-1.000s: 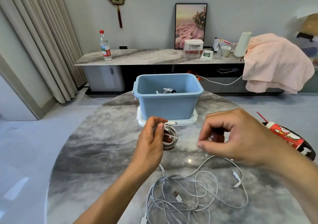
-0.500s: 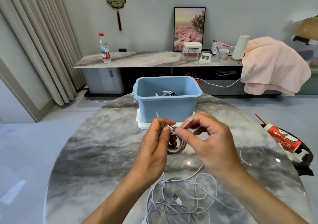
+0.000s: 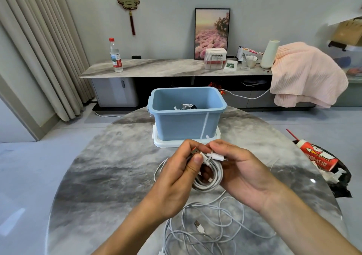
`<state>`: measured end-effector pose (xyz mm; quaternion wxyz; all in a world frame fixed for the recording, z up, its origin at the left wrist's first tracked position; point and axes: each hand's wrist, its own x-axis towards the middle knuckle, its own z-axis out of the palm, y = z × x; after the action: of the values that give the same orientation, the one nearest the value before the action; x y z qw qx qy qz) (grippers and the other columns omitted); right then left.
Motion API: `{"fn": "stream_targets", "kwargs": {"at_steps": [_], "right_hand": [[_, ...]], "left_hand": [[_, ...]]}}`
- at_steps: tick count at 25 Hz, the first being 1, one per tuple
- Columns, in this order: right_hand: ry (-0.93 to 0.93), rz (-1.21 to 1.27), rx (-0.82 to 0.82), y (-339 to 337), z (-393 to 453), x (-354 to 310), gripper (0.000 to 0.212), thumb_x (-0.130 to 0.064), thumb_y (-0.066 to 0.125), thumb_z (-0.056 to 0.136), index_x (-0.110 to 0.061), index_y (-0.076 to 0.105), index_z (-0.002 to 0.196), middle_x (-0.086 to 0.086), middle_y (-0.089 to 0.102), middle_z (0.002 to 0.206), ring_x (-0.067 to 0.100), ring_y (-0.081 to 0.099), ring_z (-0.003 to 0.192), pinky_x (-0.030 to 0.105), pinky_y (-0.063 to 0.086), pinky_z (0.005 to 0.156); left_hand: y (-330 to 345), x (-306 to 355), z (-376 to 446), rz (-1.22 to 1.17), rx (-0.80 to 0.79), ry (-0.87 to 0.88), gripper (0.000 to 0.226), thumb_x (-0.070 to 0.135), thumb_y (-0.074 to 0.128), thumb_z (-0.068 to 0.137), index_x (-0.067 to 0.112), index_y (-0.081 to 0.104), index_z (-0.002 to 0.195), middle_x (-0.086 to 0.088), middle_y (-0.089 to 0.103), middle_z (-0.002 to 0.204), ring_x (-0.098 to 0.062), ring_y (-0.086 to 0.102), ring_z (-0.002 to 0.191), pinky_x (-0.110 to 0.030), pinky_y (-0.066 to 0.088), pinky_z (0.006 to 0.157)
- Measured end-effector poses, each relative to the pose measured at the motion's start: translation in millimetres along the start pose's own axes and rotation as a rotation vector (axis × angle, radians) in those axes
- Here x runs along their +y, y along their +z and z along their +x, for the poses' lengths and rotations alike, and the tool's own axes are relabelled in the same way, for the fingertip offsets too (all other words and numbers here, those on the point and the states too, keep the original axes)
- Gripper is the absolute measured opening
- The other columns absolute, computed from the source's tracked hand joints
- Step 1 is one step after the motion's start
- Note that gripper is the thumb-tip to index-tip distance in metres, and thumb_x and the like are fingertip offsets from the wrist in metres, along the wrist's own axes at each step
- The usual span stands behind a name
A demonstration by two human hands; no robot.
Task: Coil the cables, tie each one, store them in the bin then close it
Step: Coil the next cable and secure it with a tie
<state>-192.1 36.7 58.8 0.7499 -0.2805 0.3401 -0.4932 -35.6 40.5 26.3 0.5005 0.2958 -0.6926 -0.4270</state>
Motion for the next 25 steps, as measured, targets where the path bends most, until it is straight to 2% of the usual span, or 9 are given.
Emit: {"fn": "stream_targets", "kwargs": {"at_steps": [3, 5, 8, 12, 15, 18, 20, 23, 25], "right_hand": [[-0.168, -0.013, 0.08, 10, 2, 9, 0.003, -0.011, 0.065, 0.078, -0.009, 0.067, 0.076, 0.014, 0.075, 0.095, 0.02, 0.071, 0.079, 0.029, 0.058, 0.07], [-0.298, -0.08, 0.149, 15, 4, 17, 0.006, -0.012, 0.066, 0.078, -0.008, 0.066, 0.082, 0.017, 0.075, 0.102, 0.022, 0.071, 0.087, 0.032, 0.058, 0.078], [-0.433, -0.149, 0.255, 20, 6, 26, 0.003, -0.009, 0.065, 0.085, -0.006, 0.065, 0.085, 0.016, 0.075, 0.1, 0.022, 0.071, 0.089, 0.032, 0.056, 0.082], [-0.482, -0.113, 0.334, 22, 7, 33, 0.004, -0.003, 0.064, 0.089, -0.004, 0.065, 0.085, 0.014, 0.076, 0.095, 0.02, 0.071, 0.087, 0.027, 0.056, 0.079], [-0.482, -0.079, 0.376, 23, 5, 35, 0.005, -0.002, 0.063, 0.089, -0.003, 0.066, 0.085, 0.014, 0.076, 0.093, 0.018, 0.071, 0.083, 0.025, 0.056, 0.074], [-0.471, -0.028, 0.446, 19, 7, 36, 0.005, -0.003, 0.066, 0.088, 0.0, 0.067, 0.09, 0.016, 0.075, 0.093, 0.023, 0.07, 0.084, 0.034, 0.056, 0.08], [-0.531, -0.096, 0.499, 14, 9, 34, 0.002, -0.002, 0.068, 0.086, 0.0, 0.069, 0.087, 0.017, 0.075, 0.088, 0.024, 0.068, 0.082, 0.036, 0.055, 0.081], [-0.644, -0.219, 0.503, 14, 9, 32, 0.004, -0.002, 0.069, 0.086, -0.001, 0.069, 0.083, 0.02, 0.072, 0.082, 0.024, 0.067, 0.076, 0.034, 0.056, 0.076], [-0.693, -0.293, 0.463, 16, 9, 33, 0.004, -0.003, 0.069, 0.087, -0.002, 0.069, 0.083, 0.016, 0.074, 0.081, 0.022, 0.07, 0.077, 0.032, 0.057, 0.076]], "left_hand": [[6, -1, 1, 0.056, 0.095, 0.025, 0.019, 0.021, 0.041, 0.101, 0.013, 0.057, 0.11, 0.006, 0.064, 0.094, -0.014, 0.059, 0.083, -0.026, 0.047, 0.076], [12, -1, 0, 0.1, 0.179, 0.027, 0.017, 0.022, 0.041, 0.102, 0.019, 0.057, 0.109, 0.01, 0.064, 0.09, -0.01, 0.06, 0.08, -0.024, 0.047, 0.072], [18, -1, -1, 0.222, 0.246, 0.025, 0.015, 0.026, 0.04, 0.101, 0.027, 0.054, 0.104, 0.008, 0.061, 0.085, -0.015, 0.059, 0.077, -0.028, 0.048, 0.067], [19, -2, 1, 0.31, 0.257, 0.045, 0.015, 0.022, 0.041, 0.101, 0.032, 0.054, 0.101, 0.006, 0.059, 0.09, -0.015, 0.058, 0.083, -0.024, 0.048, 0.066], [18, -3, 2, 0.305, 0.257, 0.062, 0.016, 0.021, 0.043, 0.1, 0.031, 0.056, 0.101, 0.005, 0.061, 0.089, -0.016, 0.06, 0.082, -0.03, 0.051, 0.067], [14, -6, 3, 0.219, 0.245, -0.032, 0.016, 0.025, 0.045, 0.098, 0.028, 0.06, 0.1, 0.012, 0.063, 0.087, -0.017, 0.062, 0.083, -0.031, 0.053, 0.067], [15, -7, 3, 0.24, 0.243, -0.033, 0.016, 0.025, 0.044, 0.098, 0.031, 0.059, 0.1, 0.016, 0.06, 0.089, -0.014, 0.062, 0.085, -0.032, 0.053, 0.068], [18, -6, 4, 0.278, 0.251, 0.027, 0.019, 0.02, 0.043, 0.1, 0.03, 0.058, 0.101, 0.017, 0.05, 0.106, -0.014, 0.06, 0.093, -0.036, 0.055, 0.074], [16, -7, 4, 0.25, 0.246, -0.016, 0.017, 0.022, 0.044, 0.099, 0.026, 0.06, 0.103, 0.017, 0.057, 0.102, -0.014, 0.062, 0.091, -0.041, 0.055, 0.074]]}}
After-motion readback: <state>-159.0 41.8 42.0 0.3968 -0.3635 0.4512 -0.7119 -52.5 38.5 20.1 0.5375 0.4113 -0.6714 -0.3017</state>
